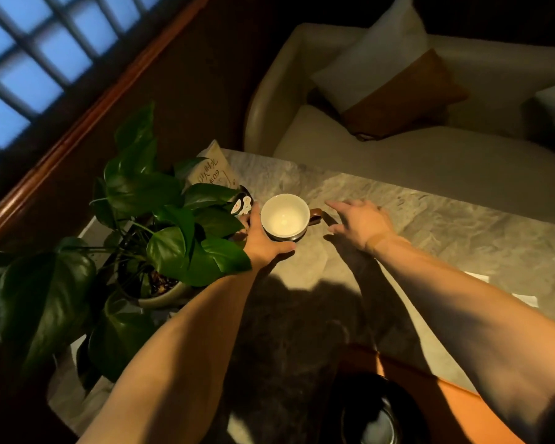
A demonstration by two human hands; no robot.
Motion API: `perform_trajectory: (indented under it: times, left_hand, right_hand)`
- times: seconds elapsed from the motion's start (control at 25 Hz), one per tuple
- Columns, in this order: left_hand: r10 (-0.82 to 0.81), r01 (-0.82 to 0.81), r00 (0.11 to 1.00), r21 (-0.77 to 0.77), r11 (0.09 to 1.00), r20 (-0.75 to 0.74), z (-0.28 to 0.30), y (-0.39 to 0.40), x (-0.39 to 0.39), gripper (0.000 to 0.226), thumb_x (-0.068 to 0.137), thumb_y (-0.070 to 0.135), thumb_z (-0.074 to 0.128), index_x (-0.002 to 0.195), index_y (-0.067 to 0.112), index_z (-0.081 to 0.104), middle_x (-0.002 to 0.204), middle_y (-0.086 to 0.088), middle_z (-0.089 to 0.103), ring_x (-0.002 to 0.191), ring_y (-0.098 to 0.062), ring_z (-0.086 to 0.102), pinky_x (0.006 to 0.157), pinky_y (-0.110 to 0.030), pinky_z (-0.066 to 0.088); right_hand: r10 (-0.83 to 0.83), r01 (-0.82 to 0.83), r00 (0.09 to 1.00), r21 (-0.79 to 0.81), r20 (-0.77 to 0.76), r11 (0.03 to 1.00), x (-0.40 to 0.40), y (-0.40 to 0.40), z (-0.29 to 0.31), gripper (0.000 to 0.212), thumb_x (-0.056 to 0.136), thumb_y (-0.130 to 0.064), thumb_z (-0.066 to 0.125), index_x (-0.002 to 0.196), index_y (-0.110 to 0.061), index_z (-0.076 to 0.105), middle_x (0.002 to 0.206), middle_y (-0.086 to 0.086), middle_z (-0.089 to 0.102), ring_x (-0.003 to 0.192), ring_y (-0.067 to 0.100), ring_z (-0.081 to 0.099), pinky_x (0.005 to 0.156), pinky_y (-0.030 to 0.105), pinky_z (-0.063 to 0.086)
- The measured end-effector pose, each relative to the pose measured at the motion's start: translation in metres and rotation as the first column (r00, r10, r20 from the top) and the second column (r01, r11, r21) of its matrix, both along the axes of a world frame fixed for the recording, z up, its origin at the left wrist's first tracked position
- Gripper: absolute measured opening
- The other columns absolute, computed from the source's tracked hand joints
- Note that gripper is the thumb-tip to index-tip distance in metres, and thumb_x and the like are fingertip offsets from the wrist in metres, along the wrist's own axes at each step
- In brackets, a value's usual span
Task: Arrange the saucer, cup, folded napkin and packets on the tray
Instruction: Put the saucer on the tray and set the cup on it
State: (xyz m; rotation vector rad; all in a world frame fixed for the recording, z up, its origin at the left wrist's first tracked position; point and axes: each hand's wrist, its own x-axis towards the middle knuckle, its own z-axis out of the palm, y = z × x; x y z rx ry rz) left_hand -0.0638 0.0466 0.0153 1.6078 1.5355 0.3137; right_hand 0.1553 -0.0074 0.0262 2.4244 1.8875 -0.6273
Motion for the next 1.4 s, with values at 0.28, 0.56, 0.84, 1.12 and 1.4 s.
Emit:
perform_trajectory:
  times: [0.28,0.56,0.84,1.12,1.4]
  left_hand:
    - [-0.047,0.051,0.998,0.125,0.991,-0.034,-0.023,0.019,-0.001,0.101,0.059,0.034,0.090,0.142,0.031,0.032,0.149,-0.014,0.017,0.134,-0.025,0.021,0.099,-0.024,0.018]
    - [-0.075,0.108,0.985,0.222,0.969,-0.154,-0.028,0.025,0.004,0.101,0.053,0.041,0.089,0.139,0.027,0.038,0.159,-0.010,0.017,0.143,-0.030,0.014,0.109,-0.033,0.018]
    - [-0.180,0.247,0.951,0.264,0.932,-0.253,-0.019,0.005,0.018,0.109,0.053,0.046,0.089,0.144,0.020,0.035,0.163,-0.001,0.009,0.150,-0.025,-0.006,0.119,-0.050,-0.002]
    - [-0.289,0.327,0.941,0.258,0.909,-0.176,0.002,-0.038,0.035,0.109,0.049,0.051,0.087,0.141,0.031,0.032,0.160,0.007,0.010,0.149,-0.023,0.001,0.120,-0.053,0.005]
    - [-0.456,0.472,0.882,0.253,0.845,-0.120,0.029,-0.108,0.045,0.109,0.051,0.053,0.085,0.142,0.034,0.028,0.157,0.003,0.017,0.147,-0.024,0.010,0.118,-0.050,0.015]
  right_hand:
    - [0.028,-0.027,0.999,0.058,-0.021,0.998,-0.010,0.033,-0.018,0.046,0.091,-0.050,0.057,0.136,-0.047,0.049,0.155,-0.001,0.038,0.147,0.032,0.016,0.114,0.063,0.013]
    - [0.026,-0.017,0.998,0.165,-0.054,0.986,-0.011,0.028,-0.019,0.030,0.093,-0.046,0.055,0.123,-0.044,0.063,0.153,-0.008,0.040,0.149,0.030,0.009,0.116,0.061,0.005]
    - [-0.024,0.032,0.998,0.149,-0.056,0.988,0.002,-0.006,-0.014,0.029,0.095,-0.045,0.054,0.122,-0.044,0.063,0.151,-0.010,0.043,0.149,0.028,0.010,0.117,0.060,0.006]
    - [-0.140,0.167,0.981,0.212,-0.136,0.963,0.020,-0.075,0.002,0.031,0.092,-0.046,0.057,0.123,-0.043,0.063,0.145,-0.011,0.050,0.146,0.027,0.018,0.117,0.056,0.014]
    - [-0.308,0.386,0.899,0.230,-0.310,0.894,0.017,-0.175,0.022,0.030,0.089,-0.042,0.064,0.118,-0.036,0.070,0.116,-0.008,0.071,0.125,0.023,0.045,0.104,0.047,0.036]
